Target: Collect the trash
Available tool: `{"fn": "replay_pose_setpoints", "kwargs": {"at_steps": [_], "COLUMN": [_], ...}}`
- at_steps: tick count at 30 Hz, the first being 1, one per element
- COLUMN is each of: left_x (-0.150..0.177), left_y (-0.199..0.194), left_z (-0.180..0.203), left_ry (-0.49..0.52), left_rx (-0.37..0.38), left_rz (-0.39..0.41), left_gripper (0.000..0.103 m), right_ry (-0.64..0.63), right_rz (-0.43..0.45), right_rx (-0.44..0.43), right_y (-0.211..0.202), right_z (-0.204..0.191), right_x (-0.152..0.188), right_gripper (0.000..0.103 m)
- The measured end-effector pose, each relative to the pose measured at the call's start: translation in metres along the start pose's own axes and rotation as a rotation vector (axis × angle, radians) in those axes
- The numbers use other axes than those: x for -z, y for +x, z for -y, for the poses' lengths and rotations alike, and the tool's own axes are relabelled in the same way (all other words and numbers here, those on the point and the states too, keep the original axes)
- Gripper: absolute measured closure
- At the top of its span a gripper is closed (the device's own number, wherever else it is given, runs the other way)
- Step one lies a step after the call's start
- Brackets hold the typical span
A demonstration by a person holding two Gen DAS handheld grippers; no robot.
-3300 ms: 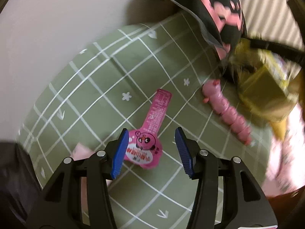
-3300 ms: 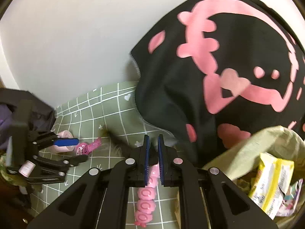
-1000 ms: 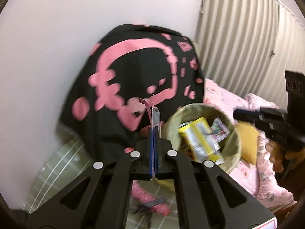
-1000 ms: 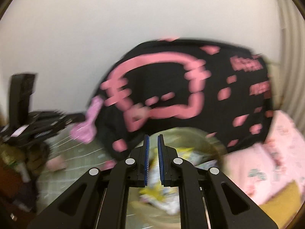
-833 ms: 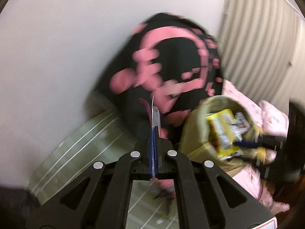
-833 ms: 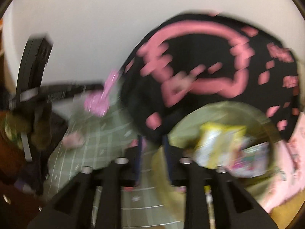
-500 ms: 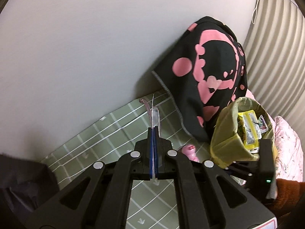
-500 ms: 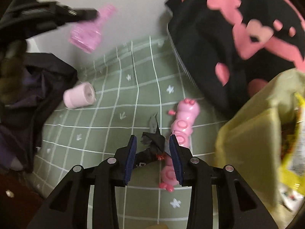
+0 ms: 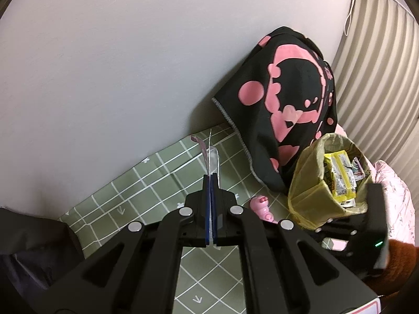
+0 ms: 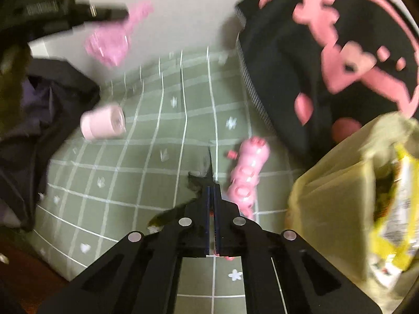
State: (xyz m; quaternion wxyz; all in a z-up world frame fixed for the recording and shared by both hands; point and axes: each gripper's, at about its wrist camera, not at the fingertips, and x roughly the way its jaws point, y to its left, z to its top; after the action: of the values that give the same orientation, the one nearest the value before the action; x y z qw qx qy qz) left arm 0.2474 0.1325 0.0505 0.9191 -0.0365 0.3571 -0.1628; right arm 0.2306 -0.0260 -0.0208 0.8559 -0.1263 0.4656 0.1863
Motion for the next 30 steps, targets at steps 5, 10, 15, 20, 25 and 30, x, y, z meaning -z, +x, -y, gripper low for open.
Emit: {"fn": "replay_pose_setpoints", "kwargs": {"at_steps": [5,10,15,20,25,30], "left_x": [-0.008,-0.017,-0.016,-0.007,0.000,0.000], "left_y": [-0.004,-0.008,-0.009,-0.008,-0.009,-0.009], "left_z": [0.013,0.025,0.024,0.016,-0.001,-0.011], "left_ry": [0.021,0.046,0.043,0.034,0.003,-0.024], "left_rx": [0.029,0.043,0.044,0.022,-0.009,-0.016], "left_rz": [0.024,0.049,0.041,0.020,0.005,0.005], "left_gripper": [0.102,0.102,0.102,0.102,0.102,0.102], "right_ry": [0.026,0.031,0.018,0.055,0.001,0.006], "right_rz": [0.110,0.151,0.046,-0.010,-0.059,-0.075], "right_rx": [0.011,-0.020,-0.081,-0.082,-0.036,-0.067], "right_y": [-0.048,-0.074,-0.026,0.030,0.065,0.057], "right_z": [0.008,0.017,0.006,0.001,-0.008,-0.007], "right_x": [-0.021,-0.024,0.004,0.019,0.017,0.014], "right_gripper": [0.099,0.099,0.075,0.073,0.073,0.087]}}
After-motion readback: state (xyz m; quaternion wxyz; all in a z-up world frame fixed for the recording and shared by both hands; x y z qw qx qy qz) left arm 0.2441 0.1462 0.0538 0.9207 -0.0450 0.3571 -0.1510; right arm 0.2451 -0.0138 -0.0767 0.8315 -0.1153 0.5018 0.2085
